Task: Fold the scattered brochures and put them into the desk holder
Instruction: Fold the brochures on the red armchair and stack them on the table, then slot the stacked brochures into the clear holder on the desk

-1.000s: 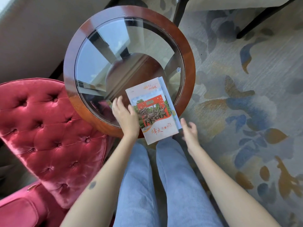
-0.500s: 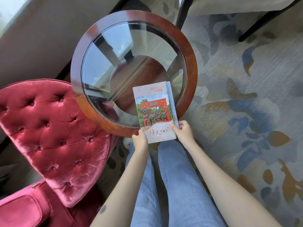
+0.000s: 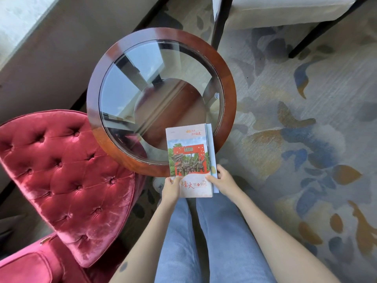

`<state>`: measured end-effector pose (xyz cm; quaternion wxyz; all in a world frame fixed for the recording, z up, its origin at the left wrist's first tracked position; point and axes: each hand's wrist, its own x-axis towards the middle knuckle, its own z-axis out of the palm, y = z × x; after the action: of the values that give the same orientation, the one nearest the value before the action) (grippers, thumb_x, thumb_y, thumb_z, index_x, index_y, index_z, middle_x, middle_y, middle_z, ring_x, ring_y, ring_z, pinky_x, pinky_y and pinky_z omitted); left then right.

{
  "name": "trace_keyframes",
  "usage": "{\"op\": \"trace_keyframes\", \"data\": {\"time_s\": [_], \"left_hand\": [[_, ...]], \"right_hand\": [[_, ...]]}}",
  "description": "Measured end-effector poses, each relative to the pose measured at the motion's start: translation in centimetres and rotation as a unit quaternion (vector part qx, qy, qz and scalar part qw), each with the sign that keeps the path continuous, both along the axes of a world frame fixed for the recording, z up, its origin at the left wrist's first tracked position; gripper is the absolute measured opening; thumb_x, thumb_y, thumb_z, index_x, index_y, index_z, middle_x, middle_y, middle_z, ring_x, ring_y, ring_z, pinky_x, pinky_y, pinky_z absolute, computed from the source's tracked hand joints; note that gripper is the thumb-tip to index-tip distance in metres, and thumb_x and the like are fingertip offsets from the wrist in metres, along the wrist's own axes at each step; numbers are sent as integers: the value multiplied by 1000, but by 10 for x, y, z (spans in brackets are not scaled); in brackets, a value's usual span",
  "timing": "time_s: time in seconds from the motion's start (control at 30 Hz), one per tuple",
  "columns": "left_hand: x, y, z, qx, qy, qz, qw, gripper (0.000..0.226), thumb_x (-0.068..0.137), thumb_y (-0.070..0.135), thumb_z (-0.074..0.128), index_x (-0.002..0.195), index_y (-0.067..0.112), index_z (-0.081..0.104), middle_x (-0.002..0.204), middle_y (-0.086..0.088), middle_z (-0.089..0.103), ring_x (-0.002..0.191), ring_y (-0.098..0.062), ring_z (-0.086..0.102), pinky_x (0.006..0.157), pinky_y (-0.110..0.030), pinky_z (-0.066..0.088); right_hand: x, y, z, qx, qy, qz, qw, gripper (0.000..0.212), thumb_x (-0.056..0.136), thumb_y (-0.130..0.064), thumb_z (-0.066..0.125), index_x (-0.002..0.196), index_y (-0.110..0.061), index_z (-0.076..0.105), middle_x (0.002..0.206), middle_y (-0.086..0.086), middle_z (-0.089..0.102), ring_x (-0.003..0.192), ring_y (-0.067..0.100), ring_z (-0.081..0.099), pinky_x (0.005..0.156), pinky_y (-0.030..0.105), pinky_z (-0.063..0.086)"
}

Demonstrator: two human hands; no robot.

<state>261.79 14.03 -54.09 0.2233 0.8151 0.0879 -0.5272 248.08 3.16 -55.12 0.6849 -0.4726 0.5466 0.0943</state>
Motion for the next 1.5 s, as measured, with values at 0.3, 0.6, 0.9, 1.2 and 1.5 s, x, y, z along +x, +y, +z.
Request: {"op": "trace_keyframes", "data": {"time_s": [0.3,0.6,0.9,1.2,1.5], "left_hand": [[-3,-1,-8,-36,31,3,999,25,98,25,38,96,8,56,107,-17,61,95,-26,55,77,-35,40],[7,-54,26,-118,-23,16,993,20,96,18,46,81,7,54,84,-13,52,79,-21,46,68,-32,34],[37,-150,134,-241,-73,-15,968,22,97,23,47,85,8,59,93,-12,64,83,-21,58,66,-32,46],[39,-282,304,-422,-183,-107,882,29,96,22,49,103,-2,64,100,-17,64,89,-26,58,77,-39,48],[-2,-368,420,-556,-187,-188,788,22,95,27,53,83,11,63,87,-11,67,82,-21,64,81,-46,52]], "right_hand": [[-17,-4,12,-50,-20,5,999,20,91,-13,58,110,-13,52,104,-3,65,96,8,64,76,28,57],[-9,-54,39,-110,-60,-28,992,21,90,-6,55,111,-11,53,105,3,64,94,12,62,78,30,56],[14,-146,129,-209,-127,-63,967,20,90,-9,59,108,-17,54,97,-8,63,87,4,61,71,12,52],[0,-274,295,-334,-215,-106,912,21,89,-10,61,109,-6,59,103,4,65,89,12,63,71,16,53],[-58,-338,415,-428,-254,-180,848,16,89,-9,60,104,-15,58,102,2,66,94,15,64,87,34,53]]}}
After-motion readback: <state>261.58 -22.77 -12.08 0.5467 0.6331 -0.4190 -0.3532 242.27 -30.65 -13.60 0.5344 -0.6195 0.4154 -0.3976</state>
